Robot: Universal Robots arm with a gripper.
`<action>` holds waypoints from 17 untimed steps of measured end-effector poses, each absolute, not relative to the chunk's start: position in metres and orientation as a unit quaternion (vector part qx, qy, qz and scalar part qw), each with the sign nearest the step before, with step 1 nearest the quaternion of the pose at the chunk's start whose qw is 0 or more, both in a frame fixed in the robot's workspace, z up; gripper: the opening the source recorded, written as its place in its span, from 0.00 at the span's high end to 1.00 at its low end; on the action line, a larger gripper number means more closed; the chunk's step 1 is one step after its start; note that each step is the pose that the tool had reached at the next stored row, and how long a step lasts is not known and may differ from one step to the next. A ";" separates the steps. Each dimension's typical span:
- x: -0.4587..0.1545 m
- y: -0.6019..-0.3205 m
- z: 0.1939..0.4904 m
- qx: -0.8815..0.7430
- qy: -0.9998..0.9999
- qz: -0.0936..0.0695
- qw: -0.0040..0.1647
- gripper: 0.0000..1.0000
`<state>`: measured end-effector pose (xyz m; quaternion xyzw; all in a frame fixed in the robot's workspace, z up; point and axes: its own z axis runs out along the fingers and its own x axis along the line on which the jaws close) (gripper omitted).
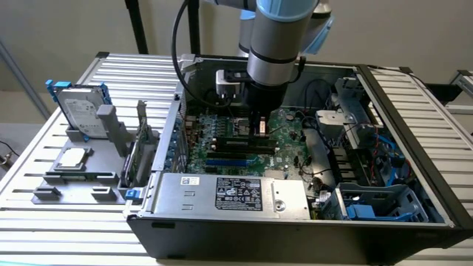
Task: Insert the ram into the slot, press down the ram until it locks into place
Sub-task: 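Insert the ram into the slot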
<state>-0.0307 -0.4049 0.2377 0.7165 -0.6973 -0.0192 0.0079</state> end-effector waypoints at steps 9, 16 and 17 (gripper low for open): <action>-0.033 -0.404 0.236 0.717 -0.697 -0.019 0.008 0.87; -0.033 -0.402 0.235 0.717 -0.697 -0.019 0.008 0.87; -0.033 -0.402 0.235 0.716 -0.697 -0.019 0.008 0.87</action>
